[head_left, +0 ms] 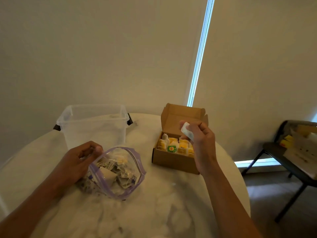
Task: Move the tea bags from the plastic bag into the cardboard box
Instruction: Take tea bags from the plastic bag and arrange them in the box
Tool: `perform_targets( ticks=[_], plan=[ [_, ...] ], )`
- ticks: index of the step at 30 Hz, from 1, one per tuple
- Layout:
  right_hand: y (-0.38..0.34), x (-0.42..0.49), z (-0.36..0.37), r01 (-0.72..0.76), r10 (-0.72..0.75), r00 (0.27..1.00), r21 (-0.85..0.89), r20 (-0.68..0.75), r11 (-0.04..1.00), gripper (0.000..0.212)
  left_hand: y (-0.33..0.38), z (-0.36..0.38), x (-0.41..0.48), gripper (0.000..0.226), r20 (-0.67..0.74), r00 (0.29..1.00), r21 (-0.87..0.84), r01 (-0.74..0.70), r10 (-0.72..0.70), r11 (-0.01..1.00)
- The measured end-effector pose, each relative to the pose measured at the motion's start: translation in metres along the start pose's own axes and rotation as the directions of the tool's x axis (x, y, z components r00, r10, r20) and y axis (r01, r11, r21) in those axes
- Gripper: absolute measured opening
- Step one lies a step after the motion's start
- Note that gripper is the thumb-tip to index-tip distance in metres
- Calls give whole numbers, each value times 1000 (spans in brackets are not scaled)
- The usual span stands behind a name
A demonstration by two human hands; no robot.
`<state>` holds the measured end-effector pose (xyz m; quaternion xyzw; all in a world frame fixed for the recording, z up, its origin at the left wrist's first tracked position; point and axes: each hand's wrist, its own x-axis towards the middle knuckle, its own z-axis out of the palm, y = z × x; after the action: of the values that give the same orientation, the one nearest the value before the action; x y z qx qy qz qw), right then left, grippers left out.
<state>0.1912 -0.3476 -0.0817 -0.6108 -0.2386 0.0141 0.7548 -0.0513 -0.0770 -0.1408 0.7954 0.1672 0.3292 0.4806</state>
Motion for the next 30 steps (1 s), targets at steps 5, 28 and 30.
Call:
perform_targets(
  ticks=[5,28,30],
  plan=[
    [2,1,3,-21,20,997,7,78,1000,25,-3,0,1,32,10,1000,13,-7,7,1000],
    [13,-9,17,384,-175,904,-558,391,736,28,6,0,-4,22,27,998,42,53,-54,998],
    [9,-9,17,408,-235,902,-540,361,736,29,8,0,-4,22,29,998,55,47,-49,997]
  ],
)
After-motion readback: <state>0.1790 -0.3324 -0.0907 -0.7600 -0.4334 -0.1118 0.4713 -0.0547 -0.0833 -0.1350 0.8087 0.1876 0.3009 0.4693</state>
